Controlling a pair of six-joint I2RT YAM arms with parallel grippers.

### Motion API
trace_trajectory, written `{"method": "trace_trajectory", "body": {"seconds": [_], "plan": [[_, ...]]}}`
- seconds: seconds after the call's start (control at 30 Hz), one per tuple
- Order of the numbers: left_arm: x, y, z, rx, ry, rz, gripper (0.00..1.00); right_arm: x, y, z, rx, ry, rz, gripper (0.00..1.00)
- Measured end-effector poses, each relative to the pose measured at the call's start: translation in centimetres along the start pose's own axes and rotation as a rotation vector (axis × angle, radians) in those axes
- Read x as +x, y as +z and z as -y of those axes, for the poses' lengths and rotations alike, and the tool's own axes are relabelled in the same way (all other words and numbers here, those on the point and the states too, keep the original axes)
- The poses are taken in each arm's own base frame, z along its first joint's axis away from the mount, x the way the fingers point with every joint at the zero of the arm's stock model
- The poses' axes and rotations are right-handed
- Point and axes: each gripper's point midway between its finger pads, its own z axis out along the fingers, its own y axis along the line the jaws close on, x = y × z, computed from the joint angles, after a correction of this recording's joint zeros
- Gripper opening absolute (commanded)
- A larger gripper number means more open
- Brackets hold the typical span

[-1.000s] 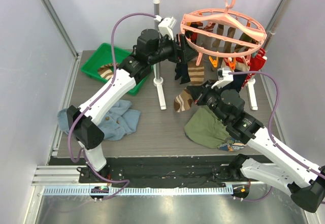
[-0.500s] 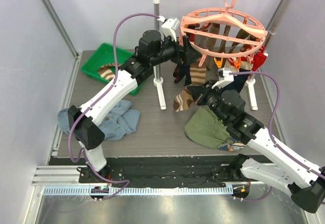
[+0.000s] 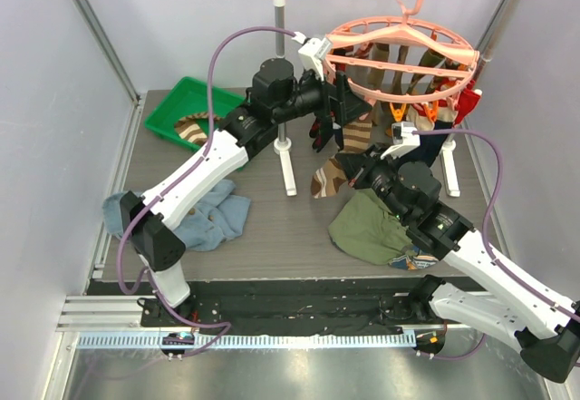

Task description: Remove the socks clipped to the hanger

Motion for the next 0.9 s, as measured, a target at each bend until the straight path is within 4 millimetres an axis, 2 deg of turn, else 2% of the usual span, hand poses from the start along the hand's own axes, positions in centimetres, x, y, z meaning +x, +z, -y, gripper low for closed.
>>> {"method": "trace_trajectory", "body": {"seconds": [0.4, 0.73, 0.9], "plan": [[-0.4, -0.2, 1.9, 0.034, 0.011, 0.015, 0.84, -0.1, -0.1, 0.0, -0.002, 0.000, 0.002, 0.01], [-3.1, -2.3, 4.4, 0.047, 0.016, 0.083, 0.83, -0.2, -0.3, -0.1, -0.003, 0.001, 0.004, 0.01], [-2.7, -2.1, 4.6, 0.051, 0.012, 0.073, 0.83, -0.3, -1.0, 0.1, -0.011, 0.003, 0.013, 0.01]]}}
